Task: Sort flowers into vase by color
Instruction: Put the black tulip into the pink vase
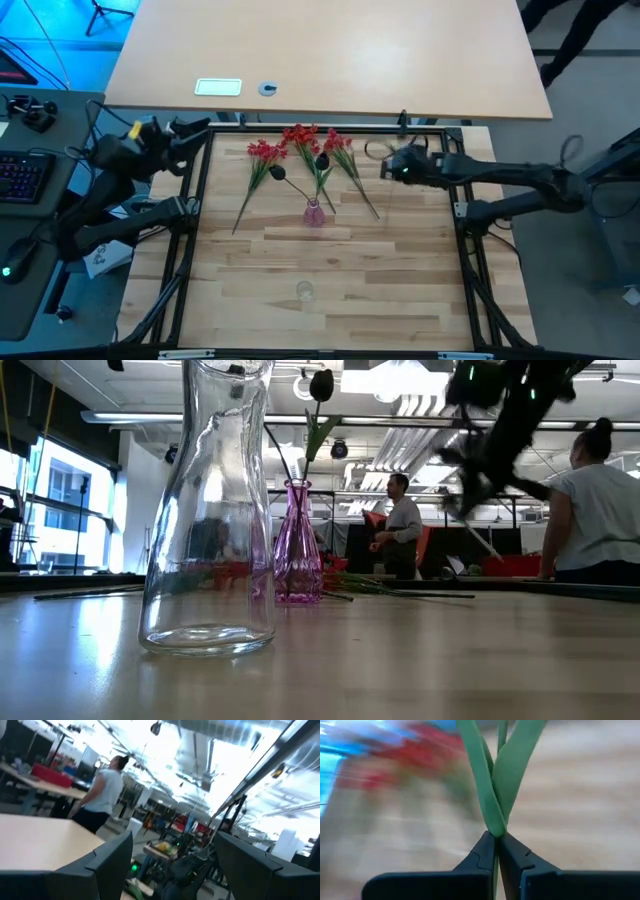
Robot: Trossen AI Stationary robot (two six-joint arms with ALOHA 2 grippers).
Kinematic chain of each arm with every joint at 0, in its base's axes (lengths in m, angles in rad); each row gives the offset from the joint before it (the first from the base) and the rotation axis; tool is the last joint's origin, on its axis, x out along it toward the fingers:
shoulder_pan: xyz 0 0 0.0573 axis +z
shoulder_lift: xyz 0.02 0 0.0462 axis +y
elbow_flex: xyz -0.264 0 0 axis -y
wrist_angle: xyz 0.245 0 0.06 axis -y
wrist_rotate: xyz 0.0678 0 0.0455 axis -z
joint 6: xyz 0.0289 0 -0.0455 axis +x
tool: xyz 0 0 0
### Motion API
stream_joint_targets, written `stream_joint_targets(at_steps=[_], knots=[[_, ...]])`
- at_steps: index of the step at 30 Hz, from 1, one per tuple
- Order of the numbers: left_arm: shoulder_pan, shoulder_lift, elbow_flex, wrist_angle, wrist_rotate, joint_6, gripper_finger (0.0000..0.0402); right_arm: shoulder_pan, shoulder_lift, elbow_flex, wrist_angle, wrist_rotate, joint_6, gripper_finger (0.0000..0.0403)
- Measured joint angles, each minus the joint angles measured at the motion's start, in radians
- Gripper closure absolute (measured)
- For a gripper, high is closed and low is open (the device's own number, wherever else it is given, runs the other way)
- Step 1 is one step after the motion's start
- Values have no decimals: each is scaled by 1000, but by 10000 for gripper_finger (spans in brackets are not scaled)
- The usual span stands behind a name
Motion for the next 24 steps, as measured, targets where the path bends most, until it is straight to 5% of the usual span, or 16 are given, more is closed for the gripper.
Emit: stream_joint_targets(at_steps=[6, 10, 13, 17, 24], knots=[[0, -39, 0, -17, 0, 23, 131, 244, -82, 120, 310, 53, -334, 402], [0, -41, 0, -37, 0, 4, 131, 448, -8, 175, 522, 177, -531, 402], [0, -41, 0, -46, 0, -4, 131, 548, 104, 187, 687, 169, -701, 402], [0, -40, 0, -49, 0, -42, 131, 599, 253, 220, 873, 26, -886, 402], [0, -40, 0, -49, 2, -160, 131, 539, 422, 232, 1369, 34, -1262, 402]])
